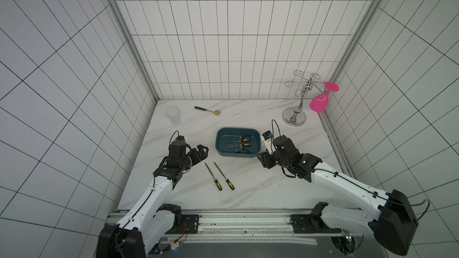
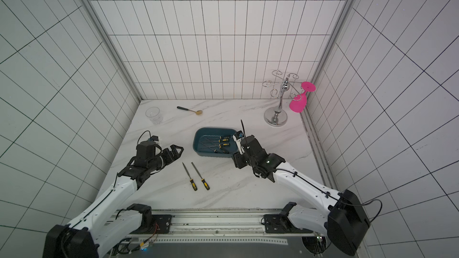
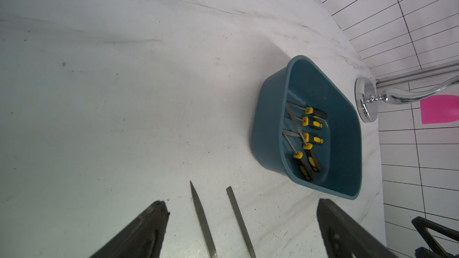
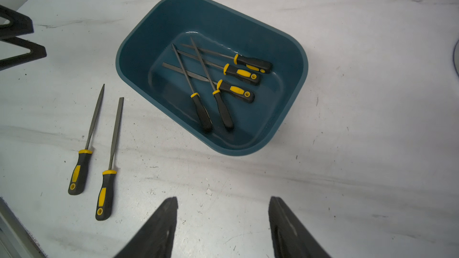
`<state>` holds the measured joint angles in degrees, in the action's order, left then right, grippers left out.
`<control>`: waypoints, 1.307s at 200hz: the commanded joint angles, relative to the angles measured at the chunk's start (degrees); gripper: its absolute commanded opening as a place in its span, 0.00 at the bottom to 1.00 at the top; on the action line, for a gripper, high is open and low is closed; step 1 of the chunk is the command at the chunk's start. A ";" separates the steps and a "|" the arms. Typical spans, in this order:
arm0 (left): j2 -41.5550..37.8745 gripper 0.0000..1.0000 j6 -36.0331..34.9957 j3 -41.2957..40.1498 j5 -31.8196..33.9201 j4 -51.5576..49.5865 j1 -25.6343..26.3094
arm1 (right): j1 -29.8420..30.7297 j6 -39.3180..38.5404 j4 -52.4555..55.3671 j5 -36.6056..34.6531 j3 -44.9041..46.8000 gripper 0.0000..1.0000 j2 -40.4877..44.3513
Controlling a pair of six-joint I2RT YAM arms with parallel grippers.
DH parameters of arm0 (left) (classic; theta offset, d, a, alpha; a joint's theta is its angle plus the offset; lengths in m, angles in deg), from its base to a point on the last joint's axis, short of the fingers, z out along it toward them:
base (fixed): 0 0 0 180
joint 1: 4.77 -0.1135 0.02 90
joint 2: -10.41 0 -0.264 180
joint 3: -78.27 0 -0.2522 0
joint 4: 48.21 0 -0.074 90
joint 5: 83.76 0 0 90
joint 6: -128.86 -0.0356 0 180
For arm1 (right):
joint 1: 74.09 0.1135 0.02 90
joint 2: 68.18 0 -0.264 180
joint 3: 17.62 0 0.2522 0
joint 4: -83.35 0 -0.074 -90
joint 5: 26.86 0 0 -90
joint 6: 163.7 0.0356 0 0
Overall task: Put the file tool into the storage box
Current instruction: Place the file tool in the storage box, then pick up the file tool from the center of the board.
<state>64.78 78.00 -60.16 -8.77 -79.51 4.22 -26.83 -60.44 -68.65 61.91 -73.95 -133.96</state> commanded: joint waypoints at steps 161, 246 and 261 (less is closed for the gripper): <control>-3.39 0.98 -0.71 -0.33 4.64 -6.72 2.09 | 15.50 12.31 -2.49 2.84 -4.18 0.58 -17.22; -8.37 0.99 1.81 0.00 12.06 -9.14 3.55 | 24.55 10.16 3.28 -3.26 -17.12 0.56 -32.86; -8.92 0.98 2.70 -0.78 13.96 -8.66 2.95 | 25.34 9.94 4.52 -4.71 -18.61 0.56 -34.99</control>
<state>57.02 79.22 -60.86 0.59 -88.08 7.85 -3.03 -49.65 -68.76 61.60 -88.64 -165.95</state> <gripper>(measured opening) 0.984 0.564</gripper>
